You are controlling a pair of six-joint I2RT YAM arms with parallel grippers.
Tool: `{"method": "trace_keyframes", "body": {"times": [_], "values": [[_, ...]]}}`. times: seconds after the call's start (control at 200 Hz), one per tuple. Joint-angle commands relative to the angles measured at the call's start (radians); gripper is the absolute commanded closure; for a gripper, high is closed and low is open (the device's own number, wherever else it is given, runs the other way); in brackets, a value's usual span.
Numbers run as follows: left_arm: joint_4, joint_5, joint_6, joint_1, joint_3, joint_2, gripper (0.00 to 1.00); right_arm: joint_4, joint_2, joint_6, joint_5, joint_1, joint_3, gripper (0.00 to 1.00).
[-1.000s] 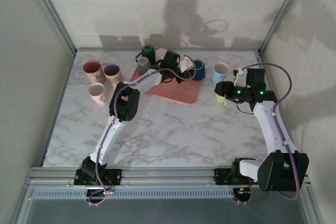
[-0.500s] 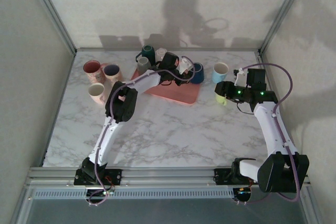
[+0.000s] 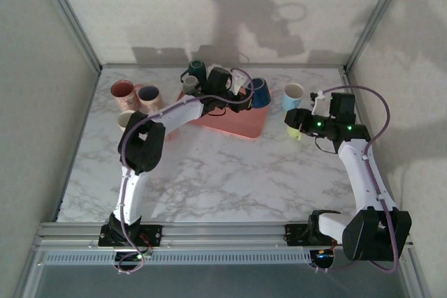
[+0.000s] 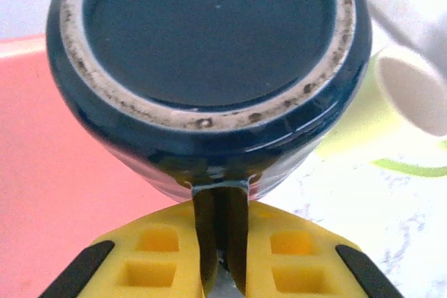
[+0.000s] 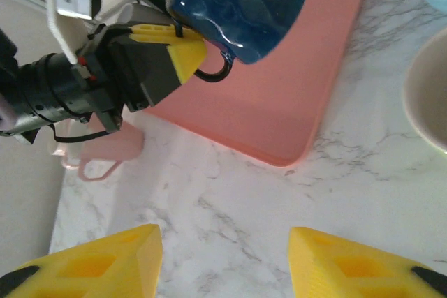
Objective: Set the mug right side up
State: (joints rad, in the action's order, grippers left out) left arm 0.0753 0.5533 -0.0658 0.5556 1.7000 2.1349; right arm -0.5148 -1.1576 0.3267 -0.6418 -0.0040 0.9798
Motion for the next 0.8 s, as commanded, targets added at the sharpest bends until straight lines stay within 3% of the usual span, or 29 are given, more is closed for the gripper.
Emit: {"method": "trace_keyframes", "body": {"times": [0.0, 0.496, 0.791], "values": [[-0.164, -0.003, -0.162, 0.008, -0.039, -0.138, 1.0, 0.08, 0.026, 0.046, -0.118, -0.012, -0.031, 0.49], [-0.391, 0.011, -0.447, 0.011, -0.231, -0.392, 1.0, 0.387, 0.065, 0.296, -0.338, -0.022, -0.128, 0.5], [-0.606, 0.033, -0.6, 0.012, -0.364, -0.497, 1.0, 0.888, 0.043, 0.649, -0.437, -0.006, -0.273, 0.52]]}}
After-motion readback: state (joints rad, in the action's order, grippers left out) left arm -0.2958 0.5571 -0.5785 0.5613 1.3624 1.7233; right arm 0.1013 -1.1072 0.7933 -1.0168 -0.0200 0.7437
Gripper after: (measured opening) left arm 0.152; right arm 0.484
